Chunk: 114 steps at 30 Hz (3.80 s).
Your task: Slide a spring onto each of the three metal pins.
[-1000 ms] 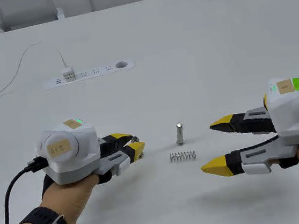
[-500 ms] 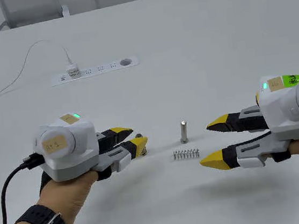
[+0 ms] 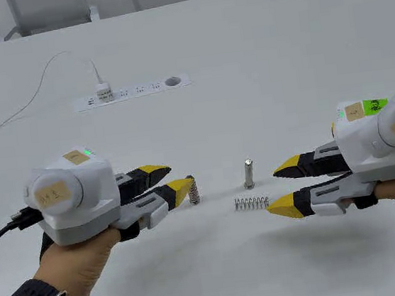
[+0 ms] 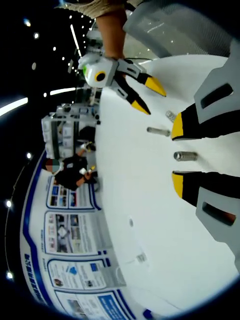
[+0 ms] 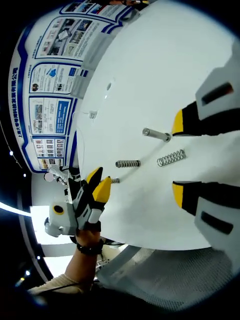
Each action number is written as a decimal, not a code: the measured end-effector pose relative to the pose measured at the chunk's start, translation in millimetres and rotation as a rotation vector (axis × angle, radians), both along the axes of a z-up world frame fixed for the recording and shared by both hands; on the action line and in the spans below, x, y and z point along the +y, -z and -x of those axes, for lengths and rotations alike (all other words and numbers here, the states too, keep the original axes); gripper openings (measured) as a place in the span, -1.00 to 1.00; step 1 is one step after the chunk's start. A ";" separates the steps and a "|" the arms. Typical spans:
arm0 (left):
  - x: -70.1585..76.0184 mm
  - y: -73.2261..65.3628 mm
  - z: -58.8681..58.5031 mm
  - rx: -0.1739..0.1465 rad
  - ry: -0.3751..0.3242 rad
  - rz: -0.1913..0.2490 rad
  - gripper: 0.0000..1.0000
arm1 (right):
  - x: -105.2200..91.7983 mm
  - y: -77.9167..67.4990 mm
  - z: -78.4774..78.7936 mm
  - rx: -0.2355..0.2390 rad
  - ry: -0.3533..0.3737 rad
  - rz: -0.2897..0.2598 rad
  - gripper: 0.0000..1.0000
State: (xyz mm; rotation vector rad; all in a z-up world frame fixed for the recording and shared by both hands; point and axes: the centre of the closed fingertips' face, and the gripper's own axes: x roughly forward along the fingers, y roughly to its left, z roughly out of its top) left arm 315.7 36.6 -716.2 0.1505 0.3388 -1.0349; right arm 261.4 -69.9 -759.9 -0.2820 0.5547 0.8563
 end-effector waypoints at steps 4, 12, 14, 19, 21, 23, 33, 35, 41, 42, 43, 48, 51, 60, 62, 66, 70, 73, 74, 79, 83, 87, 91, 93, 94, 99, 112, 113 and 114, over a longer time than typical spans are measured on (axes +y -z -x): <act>4.1 -6.4 4.9 -0.005 0.000 0.010 -0.52 | 0.8 5.2 -1.7 0.008 -0.013 0.018 -0.34; 9.2 -11.4 19.7 -0.009 0.018 0.013 -0.50 | 0.3 16.5 -5.0 0.025 -0.035 0.043 -0.42; 10.3 -12.1 23.6 -0.008 0.023 0.014 -0.51 | 0.3 18.8 -5.2 0.029 -0.040 0.047 -0.43; 14.5 -11.2 32.6 0.002 0.030 0.017 -0.50 | 0.5 23.6 -6.0 0.036 -0.052 0.060 -0.47; 17.2 -9.5 36.0 0.009 0.032 0.016 -0.51 | 1.0 25.5 -7.2 0.041 -0.056 0.063 -0.48; 19.3 -8.4 38.6 0.014 0.032 0.017 -0.51 | 1.7 26.4 -8.3 0.042 -0.058 0.064 -0.49; 31.2 2.7 49.2 0.039 0.026 0.015 -0.52 | 5.4 34.1 -9.9 0.058 -0.081 0.084 -0.60; 31.7 3.7 51.5 0.040 0.025 0.014 -0.52 | 5.6 35.9 -10.6 0.065 -0.084 0.085 -0.62; 33.2 6.9 56.1 0.053 0.028 0.015 -0.52 | 7.8 38.7 -10.0 0.077 -0.091 0.089 -0.67; 33.1 7.5 57.0 0.057 0.030 0.014 -0.52 | 7.7 39.1 -10.2 0.077 -0.092 0.091 -0.68; 33.2 8.1 57.4 0.059 0.030 0.014 -0.52 | 7.7 39.4 -10.4 0.078 -0.092 0.091 -0.69; 33.5 10.7 58.0 0.066 0.031 0.015 -0.51 | 7.8 42.8 -9.4 0.087 -0.104 0.101 -0.74; 33.5 11.9 58.3 0.069 0.032 0.015 -0.51 | 9.2 43.2 -9.1 0.088 -0.112 0.103 -0.76; 28.5 19.1 62.7 0.090 0.064 -0.001 -0.43 | 12.8 38.9 -4.6 0.090 -0.135 0.108 -0.77; 25.1 21.7 65.3 0.092 0.083 -0.009 -0.42 | 14.2 34.6 -3.0 0.087 -0.143 0.105 -0.77; 17.8 25.9 69.4 0.094 0.123 -0.022 -0.37 | 17.8 26.8 1.0 0.081 -0.163 0.104 -0.77; 10.7 27.7 72.2 0.091 0.160 -0.031 -0.34 | 24.4 19.2 8.7 0.075 -0.201 0.108 -0.77; 5.9 29.7 74.0 0.084 0.186 -0.047 -0.35 | 29.5 13.8 14.6 0.068 -0.234 0.117 -0.77; 4.0 30.5 74.2 0.080 0.194 -0.053 -0.35 | 31.9 11.3 17.0 0.068 -0.246 0.116 -0.77; -4.4 32.2 76.5 0.070 0.233 -0.070 -0.36 | 42.0 2.0 25.6 0.059 -0.299 0.122 -0.77; -11.3 32.3 80.4 0.054 0.270 -0.090 -0.37 | 49.7 -2.9 31.0 0.049 -0.340 0.133 -0.77; -15.6 32.1 81.9 0.046 0.293 -0.098 -0.39 | 56.4 -7.1 35.9 0.043 -0.372 0.142 -0.77; -19.7 32.6 85.2 0.034 0.323 -0.113 -0.45 | 62.0 -9.1 41.6 0.040 -0.407 0.162 -0.77; -21.3 32.4 87.0 0.028 0.336 -0.117 -0.48 | 63.2 -9.3 42.9 0.039 -0.416 0.168 -0.77; -22.2 32.3 88.4 0.025 0.346 -0.119 -0.50 | 63.7 -9.2 43.5 0.040 -0.421 0.171 -0.77; -24.6 32.4 91.9 0.008 0.373 -0.127 -0.64 | 66.0 -9.5 47.5 0.042 -0.442 0.187 -0.77; -27.9 33.8 97.9 -0.012 0.416 -0.145 -0.76 | 70.5 -22.5 51.8 0.031 -0.461 0.197 -0.77; -28.2 33.8 97.9 -0.010 0.415 -0.145 -0.76 | 71.1 -23.9 51.8 0.028 -0.462 0.196 -0.77; -28.5 34.0 97.9 -0.010 0.416 -0.146 -0.76 | 72.0 -25.6 51.8 0.023 -0.464 0.195 -0.77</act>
